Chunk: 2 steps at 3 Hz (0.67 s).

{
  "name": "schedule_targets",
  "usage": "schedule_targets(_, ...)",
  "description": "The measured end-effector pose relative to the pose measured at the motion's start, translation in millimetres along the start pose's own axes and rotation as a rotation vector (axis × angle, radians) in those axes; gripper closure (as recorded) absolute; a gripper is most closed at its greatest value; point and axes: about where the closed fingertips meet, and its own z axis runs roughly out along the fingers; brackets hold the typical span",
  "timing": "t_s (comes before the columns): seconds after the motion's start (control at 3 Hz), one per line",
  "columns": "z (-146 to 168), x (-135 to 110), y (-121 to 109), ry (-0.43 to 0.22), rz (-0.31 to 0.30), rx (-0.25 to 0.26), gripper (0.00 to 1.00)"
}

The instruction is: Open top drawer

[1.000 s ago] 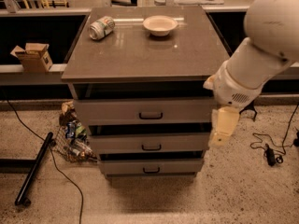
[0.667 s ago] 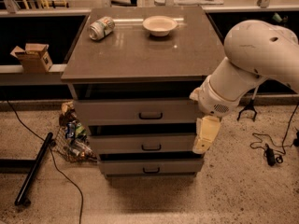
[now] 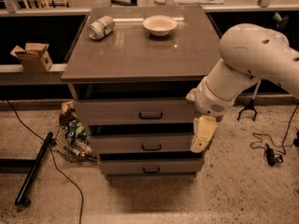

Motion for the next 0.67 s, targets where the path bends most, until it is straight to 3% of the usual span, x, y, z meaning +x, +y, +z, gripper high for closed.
schedule_targets(0.67, 67.4, 14.5, -61.9, 0.052, -0.074, -0.008, 0.00)
